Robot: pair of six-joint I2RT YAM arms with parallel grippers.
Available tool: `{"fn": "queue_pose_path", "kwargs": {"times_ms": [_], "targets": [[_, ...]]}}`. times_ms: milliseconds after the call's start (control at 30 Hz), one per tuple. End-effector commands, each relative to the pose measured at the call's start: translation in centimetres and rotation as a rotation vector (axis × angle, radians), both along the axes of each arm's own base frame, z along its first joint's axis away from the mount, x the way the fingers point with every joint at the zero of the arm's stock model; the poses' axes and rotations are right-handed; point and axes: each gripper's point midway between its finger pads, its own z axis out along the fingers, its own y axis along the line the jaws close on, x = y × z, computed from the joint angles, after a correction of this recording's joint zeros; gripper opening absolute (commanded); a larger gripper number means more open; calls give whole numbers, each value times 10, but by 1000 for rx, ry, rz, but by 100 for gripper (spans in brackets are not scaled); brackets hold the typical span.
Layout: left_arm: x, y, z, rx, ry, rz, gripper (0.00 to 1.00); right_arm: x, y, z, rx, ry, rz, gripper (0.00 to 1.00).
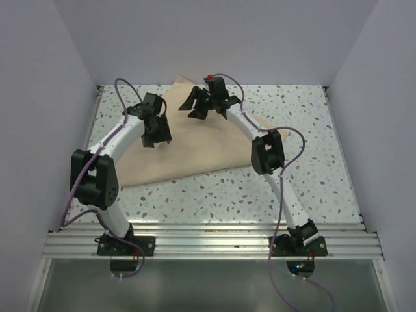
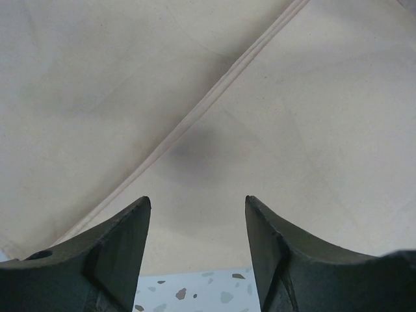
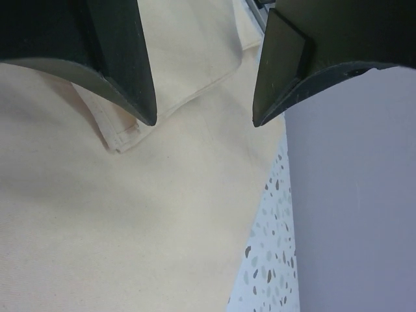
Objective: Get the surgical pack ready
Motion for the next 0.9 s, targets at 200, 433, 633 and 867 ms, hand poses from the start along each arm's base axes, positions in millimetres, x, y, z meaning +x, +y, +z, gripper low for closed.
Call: {"fn": "queue_pose_path", "kwargs": {"times_ms": [200,433,633,867], "targets": [[4,-10,31,-75,-69,-7,61,-8,-49,75,-118,-161,42,63],[3,-26,41,-148,-115,-103,58,-38,-99,66,-348,-170,107,54],[11,-35,45,-188,-117,-121,45,-36,-96,66,-335,-189,122,31],[2,-21,48,-141,-114,-64,43,-29,-63,52,-269,-201,142,0]]}}
